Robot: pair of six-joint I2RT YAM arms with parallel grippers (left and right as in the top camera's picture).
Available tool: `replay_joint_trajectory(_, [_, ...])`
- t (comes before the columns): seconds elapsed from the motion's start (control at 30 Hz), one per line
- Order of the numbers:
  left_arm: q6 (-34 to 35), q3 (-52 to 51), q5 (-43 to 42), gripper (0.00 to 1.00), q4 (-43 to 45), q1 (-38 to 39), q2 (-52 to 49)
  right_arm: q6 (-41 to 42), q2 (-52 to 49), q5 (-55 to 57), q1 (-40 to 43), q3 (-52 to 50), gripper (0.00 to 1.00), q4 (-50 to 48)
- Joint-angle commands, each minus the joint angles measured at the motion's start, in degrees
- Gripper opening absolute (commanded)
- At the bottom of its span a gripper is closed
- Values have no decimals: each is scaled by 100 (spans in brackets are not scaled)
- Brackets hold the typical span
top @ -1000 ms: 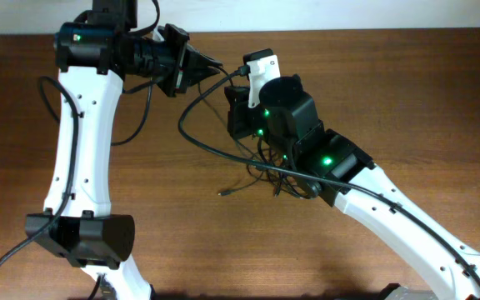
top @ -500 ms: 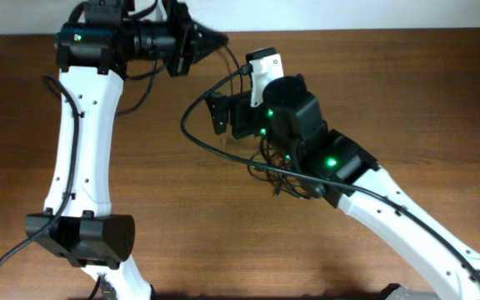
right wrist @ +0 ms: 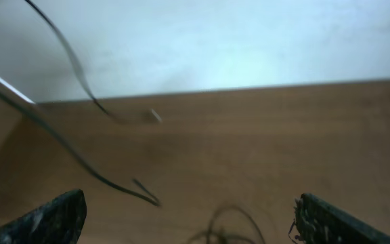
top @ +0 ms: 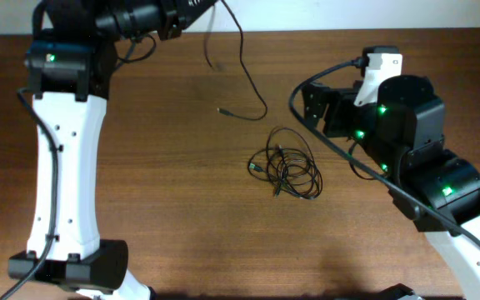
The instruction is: Untangle cables
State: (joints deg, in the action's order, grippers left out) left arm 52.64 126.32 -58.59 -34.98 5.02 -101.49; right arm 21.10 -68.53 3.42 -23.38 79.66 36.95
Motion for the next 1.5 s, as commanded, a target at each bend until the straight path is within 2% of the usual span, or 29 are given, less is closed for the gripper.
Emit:
replay_joint_trajectory(0.0, [-140,50,55,0,310,-28,195,39,-20,4,136,17,99,380])
replay_joint_trajectory(0.07, [-238,48,168,0,321,-66,186,39,-44,0,131,17,99,535])
replay_joint_trajectory(0.3, [-1768,48,874,0,-129,-79,111,39,-138,0,127,17,99,916])
replay_joint_trajectory(0.4, [-2758,48,1829,0,-527,-79,50,42,-225,-28,127,17,98,979])
replay_joint_trajectory(0.5, [-3366,48,2946,0,-780,-79,-74,42,-308,-61,127,17,98,1021])
replay_joint_trajectory(0.63, [-4076,48,3582,0,-573,-79,-350,42,-426,-175,127,17,99,1025])
replay_joint_trajectory(0.73, [-4909,48,4096,1,-116,-85,-708,39,-525,-264,127,17,99,1047])
replay_joint_trajectory(0.83, [-5250,48,4365,0,214,-160,-977,39,-612,-509,127,17,99,1045])
replay_joint_trajectory(1.0, [-5123,48,4085,0,776,-273,-1478,39,-798,-601,127,17,99,1043])
replay_joint_trajectory(1.13, [-5095,48,2004,0,1182,-234,-1648,39,-966,-601,127,17,98,1021])
replay_joint_trajectory(1.17, [-5095,48,1757,0,1261,-205,-1652,39,-1016,-601,127,17,98,1010])
replay_joint_trajectory(1.3, [-5097,48,1790,0,1285,-190,-1670,39,-1167,-603,127,17,99,1005])
replay_joint_trajectory(1.47, [-5147,48,2306,0,1200,-621,-1886,39,-1222,-603,127,17,99,1025])
